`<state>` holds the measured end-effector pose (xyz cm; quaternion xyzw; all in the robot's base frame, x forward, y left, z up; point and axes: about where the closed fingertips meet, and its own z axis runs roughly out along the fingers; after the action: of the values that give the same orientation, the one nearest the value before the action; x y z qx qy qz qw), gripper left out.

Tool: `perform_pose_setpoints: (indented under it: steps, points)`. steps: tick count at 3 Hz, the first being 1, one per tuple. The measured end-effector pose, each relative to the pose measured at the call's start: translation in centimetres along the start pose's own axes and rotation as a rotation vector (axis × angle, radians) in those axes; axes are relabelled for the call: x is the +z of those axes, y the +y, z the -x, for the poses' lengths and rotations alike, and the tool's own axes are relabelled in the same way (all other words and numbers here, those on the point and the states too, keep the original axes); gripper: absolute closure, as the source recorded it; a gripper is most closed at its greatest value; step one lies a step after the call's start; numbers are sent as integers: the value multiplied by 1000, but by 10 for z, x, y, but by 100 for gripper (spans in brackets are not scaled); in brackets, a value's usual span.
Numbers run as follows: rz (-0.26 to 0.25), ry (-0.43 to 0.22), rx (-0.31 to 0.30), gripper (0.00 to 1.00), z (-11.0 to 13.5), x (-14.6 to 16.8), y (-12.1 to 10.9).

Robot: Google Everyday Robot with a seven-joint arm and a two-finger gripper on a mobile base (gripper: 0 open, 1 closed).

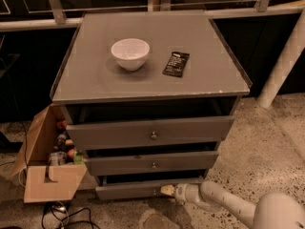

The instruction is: Close bottom drawer

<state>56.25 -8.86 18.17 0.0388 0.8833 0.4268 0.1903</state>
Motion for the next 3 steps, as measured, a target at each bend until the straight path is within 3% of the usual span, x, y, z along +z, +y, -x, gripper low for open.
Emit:
perform_pose_setpoints:
  steps: [3]
  points:
    - [18, -65, -19, 100, 34, 12, 11]
